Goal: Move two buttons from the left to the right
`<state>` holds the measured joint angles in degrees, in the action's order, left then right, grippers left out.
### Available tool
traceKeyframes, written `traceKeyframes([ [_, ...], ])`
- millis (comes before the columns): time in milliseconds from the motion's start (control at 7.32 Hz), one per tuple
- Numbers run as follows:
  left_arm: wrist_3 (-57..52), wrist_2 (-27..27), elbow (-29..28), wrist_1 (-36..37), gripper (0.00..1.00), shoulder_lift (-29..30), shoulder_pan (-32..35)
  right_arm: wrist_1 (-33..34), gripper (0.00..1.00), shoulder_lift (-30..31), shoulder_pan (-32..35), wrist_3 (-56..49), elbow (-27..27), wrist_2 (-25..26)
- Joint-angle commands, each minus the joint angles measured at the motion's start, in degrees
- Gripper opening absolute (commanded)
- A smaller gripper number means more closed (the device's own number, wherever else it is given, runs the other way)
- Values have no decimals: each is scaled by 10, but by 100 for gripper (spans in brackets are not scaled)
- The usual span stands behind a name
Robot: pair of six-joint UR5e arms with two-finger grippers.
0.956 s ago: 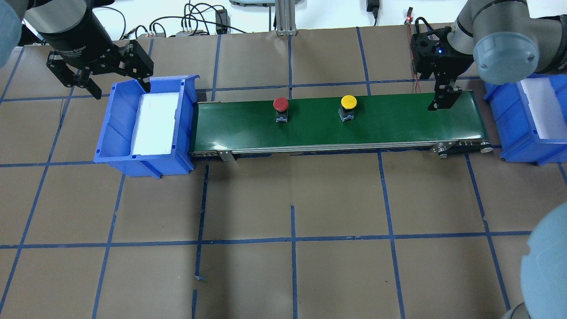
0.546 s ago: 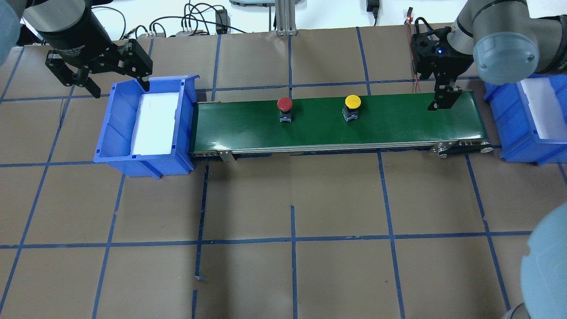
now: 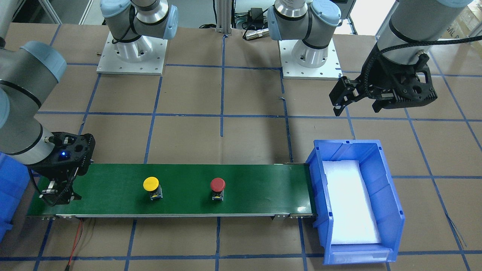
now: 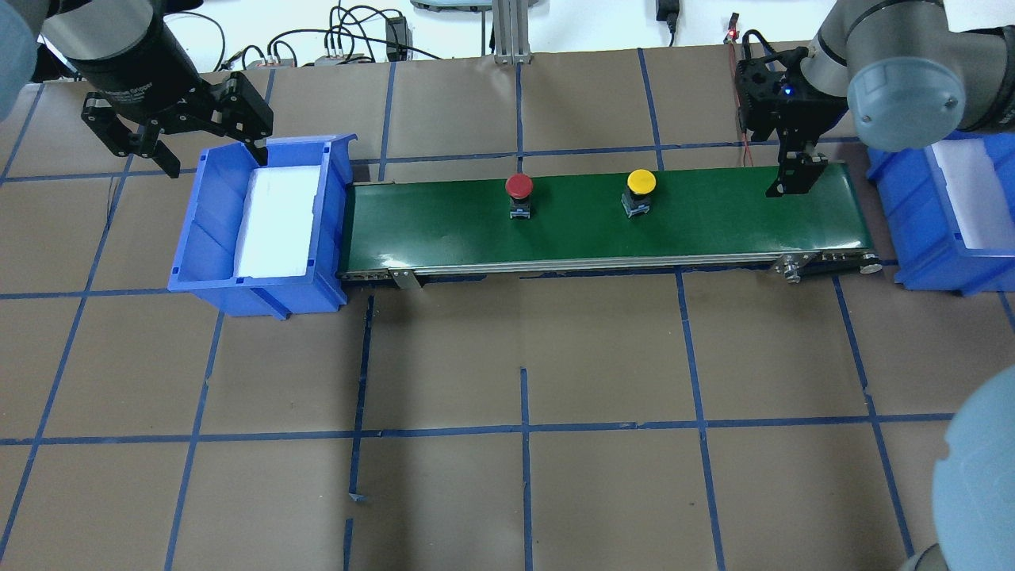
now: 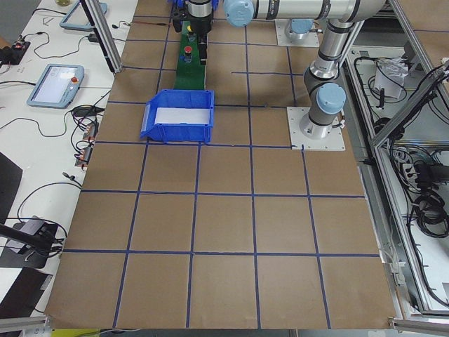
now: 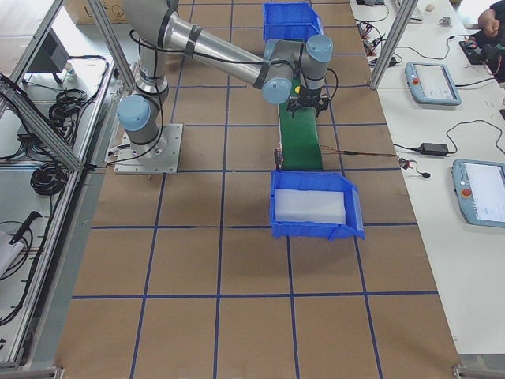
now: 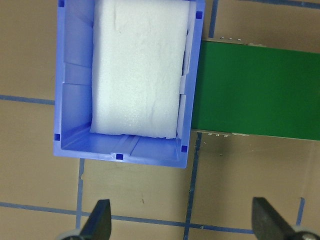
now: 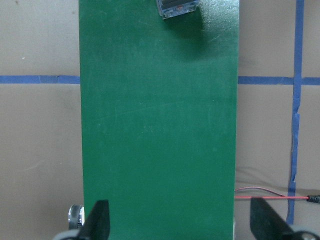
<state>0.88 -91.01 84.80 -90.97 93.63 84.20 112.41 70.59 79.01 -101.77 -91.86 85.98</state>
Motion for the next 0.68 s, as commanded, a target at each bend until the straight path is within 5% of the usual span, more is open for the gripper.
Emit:
traceKeyframes([
  [0, 0, 0, -1, 0, 100, 1, 0, 0, 100, 0, 0, 0, 0, 0],
  [546, -1, 0, 5, 0, 100, -5, 0, 0, 100, -2, 0, -2, 0, 0],
])
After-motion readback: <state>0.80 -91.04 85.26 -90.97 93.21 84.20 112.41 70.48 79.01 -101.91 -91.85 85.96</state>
